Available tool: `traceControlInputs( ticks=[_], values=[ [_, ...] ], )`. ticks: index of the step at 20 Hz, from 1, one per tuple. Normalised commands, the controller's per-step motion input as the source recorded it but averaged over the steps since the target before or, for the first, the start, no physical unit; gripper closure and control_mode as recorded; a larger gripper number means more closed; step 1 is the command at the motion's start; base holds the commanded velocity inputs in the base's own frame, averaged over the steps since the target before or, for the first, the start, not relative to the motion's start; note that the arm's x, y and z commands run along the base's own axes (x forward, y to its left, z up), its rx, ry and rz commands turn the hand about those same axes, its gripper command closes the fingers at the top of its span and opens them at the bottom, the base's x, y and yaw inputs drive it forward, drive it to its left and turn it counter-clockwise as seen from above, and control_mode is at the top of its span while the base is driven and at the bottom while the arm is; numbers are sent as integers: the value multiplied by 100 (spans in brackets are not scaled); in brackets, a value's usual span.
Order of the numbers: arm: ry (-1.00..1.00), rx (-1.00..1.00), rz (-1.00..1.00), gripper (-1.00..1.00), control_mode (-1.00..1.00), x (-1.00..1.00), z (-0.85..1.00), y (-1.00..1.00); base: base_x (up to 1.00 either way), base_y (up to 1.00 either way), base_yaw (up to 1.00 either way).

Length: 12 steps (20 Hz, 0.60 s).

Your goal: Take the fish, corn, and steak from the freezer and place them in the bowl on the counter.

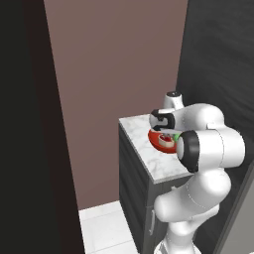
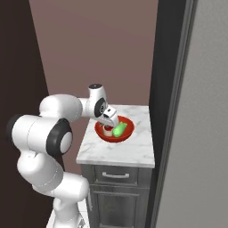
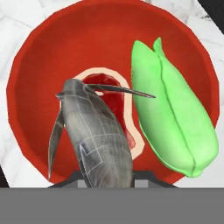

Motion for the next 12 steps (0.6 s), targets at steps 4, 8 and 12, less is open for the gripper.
traceControlInputs(
  ticks=[4, 8, 12],
  values=[
    [0, 0, 0, 100, -100, 0, -5, 0, 0, 0, 0],
    [0, 0, 0, 100, -100, 0, -5, 0, 0, 0, 0],
    [0, 0, 0, -100, -100, 0, -4, 0, 0, 0, 0]
  ],
)
